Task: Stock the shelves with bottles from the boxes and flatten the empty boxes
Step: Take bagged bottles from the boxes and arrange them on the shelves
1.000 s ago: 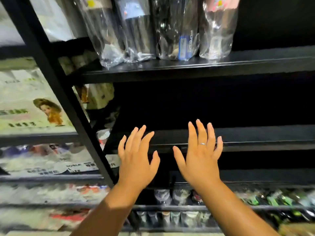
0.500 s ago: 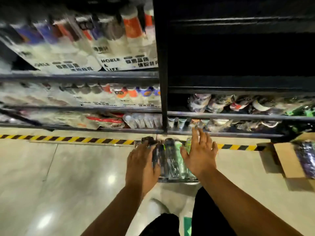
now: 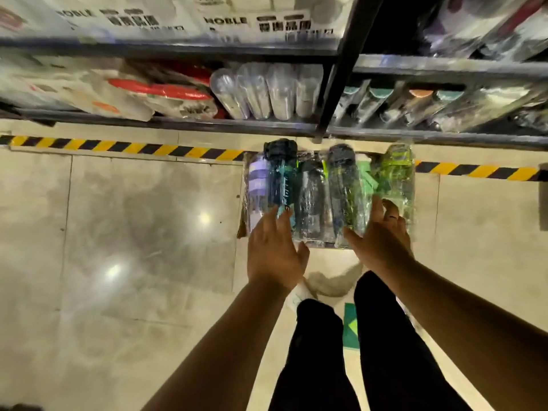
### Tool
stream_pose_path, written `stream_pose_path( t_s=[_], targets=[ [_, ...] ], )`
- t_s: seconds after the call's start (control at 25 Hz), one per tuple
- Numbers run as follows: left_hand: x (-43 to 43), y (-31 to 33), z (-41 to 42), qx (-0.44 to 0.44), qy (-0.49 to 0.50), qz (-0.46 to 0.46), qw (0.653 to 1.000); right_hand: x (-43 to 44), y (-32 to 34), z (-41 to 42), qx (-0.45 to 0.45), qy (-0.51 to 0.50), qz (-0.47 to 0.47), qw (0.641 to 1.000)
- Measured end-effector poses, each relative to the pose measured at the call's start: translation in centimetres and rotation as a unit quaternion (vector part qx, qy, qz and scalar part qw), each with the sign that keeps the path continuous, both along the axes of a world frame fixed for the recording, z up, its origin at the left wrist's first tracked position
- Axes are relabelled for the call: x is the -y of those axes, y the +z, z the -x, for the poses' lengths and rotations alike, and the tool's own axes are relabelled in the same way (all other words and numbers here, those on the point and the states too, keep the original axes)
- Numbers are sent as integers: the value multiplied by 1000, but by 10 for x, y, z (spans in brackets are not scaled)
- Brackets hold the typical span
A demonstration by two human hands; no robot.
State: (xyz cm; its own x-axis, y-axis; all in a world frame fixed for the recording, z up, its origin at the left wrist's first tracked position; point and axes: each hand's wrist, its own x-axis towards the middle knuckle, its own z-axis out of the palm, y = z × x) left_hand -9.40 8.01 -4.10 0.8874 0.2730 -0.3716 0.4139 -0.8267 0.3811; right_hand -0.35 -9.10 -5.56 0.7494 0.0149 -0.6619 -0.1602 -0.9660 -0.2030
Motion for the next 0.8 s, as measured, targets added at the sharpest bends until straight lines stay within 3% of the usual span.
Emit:
stream_pose_path(
  t_s=[0.12, 0.24, 0.4, 0.52, 0.6, 0.68, 0.72, 0.8],
  targets=[
    [8, -55, 10, 21, 13, 9, 1000, -13, -71, -12, -39, -92, -27, 995],
    [20, -82, 13, -20, 71, 44, 996, -18, -118, -20, -51, -137, -34, 989],
    [40, -97, 10, 17, 95, 58, 994, -2, -142, -18, 9, -123, -63, 990],
    [58, -98, -4, 57, 148, 106, 982, 15, -128, -5, 22, -158, -181, 970],
    [70, -90, -28, 20, 234, 256, 938, 30, -107, 3, 1, -188, -267, 945],
    [79, -82, -56, -31, 304, 433, 848, 45, -82, 10, -40, -217, -361, 906],
    [84, -79, -70, -52, 309, 481, 819, 52, -68, 12, -66, -224, -395, 889],
    [95, -75, -90, -85, 304, 501, 806, 65, -49, 11, -110, -230, -407, 877]
  ],
)
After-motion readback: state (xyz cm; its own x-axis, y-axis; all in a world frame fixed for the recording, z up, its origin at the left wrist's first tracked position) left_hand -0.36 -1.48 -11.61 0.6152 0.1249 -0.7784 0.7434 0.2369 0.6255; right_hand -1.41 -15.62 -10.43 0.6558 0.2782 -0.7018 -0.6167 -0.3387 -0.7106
